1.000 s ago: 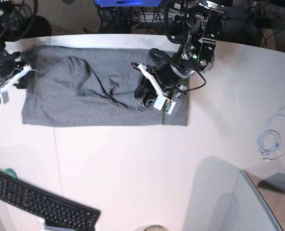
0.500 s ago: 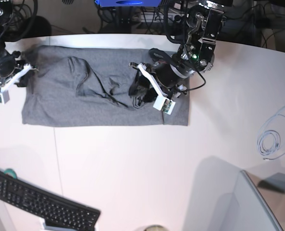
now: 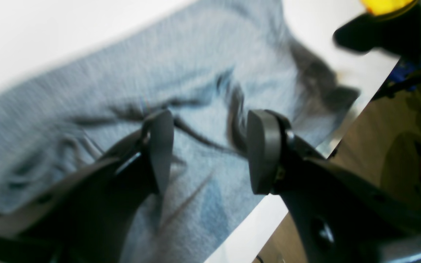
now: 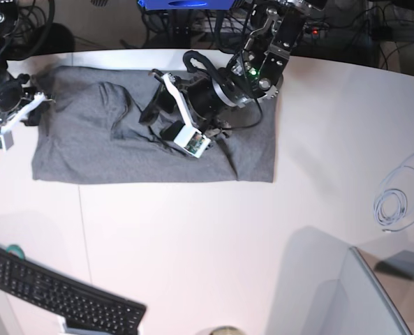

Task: Layout the t-shirt on the table in an organized manner, then fold the t-shirt properly
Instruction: 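Grasp the strip's end with the left gripper and fold it inward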

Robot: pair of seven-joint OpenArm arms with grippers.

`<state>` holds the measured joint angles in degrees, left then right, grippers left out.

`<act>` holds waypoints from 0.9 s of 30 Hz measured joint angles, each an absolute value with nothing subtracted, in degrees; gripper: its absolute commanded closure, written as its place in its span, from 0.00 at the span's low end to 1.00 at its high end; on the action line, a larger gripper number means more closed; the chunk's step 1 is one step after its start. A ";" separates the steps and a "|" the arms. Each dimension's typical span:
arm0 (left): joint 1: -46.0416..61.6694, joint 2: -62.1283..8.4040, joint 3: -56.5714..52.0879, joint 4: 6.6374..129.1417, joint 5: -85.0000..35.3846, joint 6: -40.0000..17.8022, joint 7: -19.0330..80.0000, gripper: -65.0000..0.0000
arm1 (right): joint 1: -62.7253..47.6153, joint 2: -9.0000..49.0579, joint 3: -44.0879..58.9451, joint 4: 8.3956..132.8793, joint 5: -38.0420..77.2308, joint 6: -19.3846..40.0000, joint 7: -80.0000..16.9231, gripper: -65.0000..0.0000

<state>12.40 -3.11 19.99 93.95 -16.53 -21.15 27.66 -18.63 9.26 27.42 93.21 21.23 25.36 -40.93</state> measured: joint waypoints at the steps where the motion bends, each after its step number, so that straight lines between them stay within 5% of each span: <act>1: 13.04 -3.95 18.65 95.55 -16.60 -21.47 27.27 0.52 | -18.63 9.26 27.49 93.21 21.23 25.34 -41.10 0.98; 4: 14.52 -5.58 12.73 97.60 -15.70 -20.75 27.70 0.65 | -18.63 9.28 27.75 93.21 21.21 25.36 -41.04 0.98; 8: 14.96 -5.89 9.28 96.84 -15.49 -20.56 27.42 1.00 | -18.61 9.30 27.62 93.21 21.41 25.36 -41.04 0.98; 27: -3.27 0.23 9.69 74.28 -15.55 -20.86 27.66 1.00 | -17.98 9.15 27.46 93.14 21.43 25.36 -41.12 0.98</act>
